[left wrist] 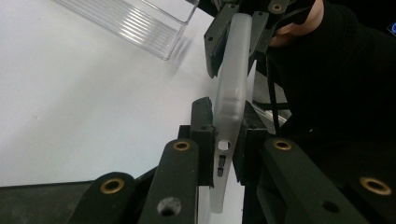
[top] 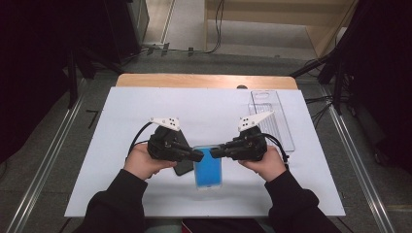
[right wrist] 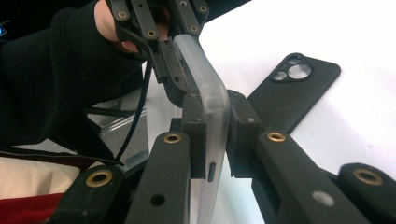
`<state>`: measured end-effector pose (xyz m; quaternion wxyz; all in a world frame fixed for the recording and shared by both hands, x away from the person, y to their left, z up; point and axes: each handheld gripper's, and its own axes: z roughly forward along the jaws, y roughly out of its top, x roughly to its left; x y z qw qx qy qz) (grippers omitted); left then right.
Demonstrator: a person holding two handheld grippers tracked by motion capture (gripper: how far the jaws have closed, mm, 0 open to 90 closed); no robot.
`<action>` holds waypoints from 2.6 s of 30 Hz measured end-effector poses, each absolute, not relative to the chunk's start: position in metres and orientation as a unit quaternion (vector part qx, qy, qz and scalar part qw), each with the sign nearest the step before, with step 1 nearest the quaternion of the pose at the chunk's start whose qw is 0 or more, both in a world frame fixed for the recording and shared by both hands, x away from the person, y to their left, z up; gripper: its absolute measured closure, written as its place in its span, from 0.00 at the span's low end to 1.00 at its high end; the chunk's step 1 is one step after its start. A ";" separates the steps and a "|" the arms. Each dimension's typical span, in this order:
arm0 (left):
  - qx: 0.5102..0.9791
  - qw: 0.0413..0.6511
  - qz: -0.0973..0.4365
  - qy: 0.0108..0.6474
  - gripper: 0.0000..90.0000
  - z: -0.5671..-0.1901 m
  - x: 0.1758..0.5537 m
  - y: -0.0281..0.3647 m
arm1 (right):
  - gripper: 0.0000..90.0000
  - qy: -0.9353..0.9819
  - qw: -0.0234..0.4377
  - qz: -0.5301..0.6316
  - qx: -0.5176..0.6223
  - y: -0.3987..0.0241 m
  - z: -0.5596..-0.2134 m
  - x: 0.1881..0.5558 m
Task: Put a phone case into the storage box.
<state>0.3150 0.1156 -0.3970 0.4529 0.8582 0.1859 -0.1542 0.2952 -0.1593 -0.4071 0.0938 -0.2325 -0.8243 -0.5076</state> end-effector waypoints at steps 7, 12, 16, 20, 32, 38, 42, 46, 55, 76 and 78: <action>0.854 0.453 -0.148 0.207 0.91 -0.394 0.317 0.121 | 0.70 -0.825 0.066 -0.510 -0.234 -0.158 -0.405 0.292; 0.855 0.439 -0.147 0.232 0.91 -0.392 0.317 0.123 | 0.47 -0.818 0.029 -0.514 -0.258 -0.159 -0.404 0.291; 0.853 0.440 -0.131 0.247 0.91 -0.389 0.315 0.124 | 0.37 -0.813 0.021 -0.511 -0.279 -0.158 -0.406 0.292; 0.850 0.440 -0.113 0.266 0.91 -0.388 0.315 0.124 | 0.28 -0.807 0.017 -0.513 -0.292 -0.158 -0.410 0.292; 0.828 0.438 -0.064 0.343 0.90 -0.385 0.314 0.125 | 0.00 -0.781 -0.042 -0.519 -0.344 -0.152 -0.417 0.286; 0.816 0.437 -0.055 0.374 0.90 -0.384 0.314 0.124 | 0.00 -0.783 -0.061 -0.500 -0.366 -0.146 -0.418 0.284; 0.807 0.437 -0.051 0.393 0.90 -0.385 0.314 0.124 | 0.00 -0.773 -0.080 -0.502 -0.379 -0.141 -0.419 0.280; 0.799 0.437 -0.042 0.410 0.90 -0.386 0.313 0.123 | 0.00 -0.769 -0.092 -0.499 -0.389 -0.136 -0.419 0.278; 0.789 0.437 -0.031 0.431 0.90 -0.387 0.311 0.120 | 0.00 -0.762 -0.104 -0.491 -0.409 -0.122 -0.426 0.272; 0.790 0.441 -0.032 0.425 0.90 -0.388 0.301 0.103 | 0.00 -0.760 -0.118 -0.474 -0.429 -0.099 -0.434 0.269; 0.791 0.440 -0.032 0.424 0.90 -0.388 0.300 0.101 | 0.00 -0.759 -0.119 -0.472 -0.432 -0.098 -0.435 0.269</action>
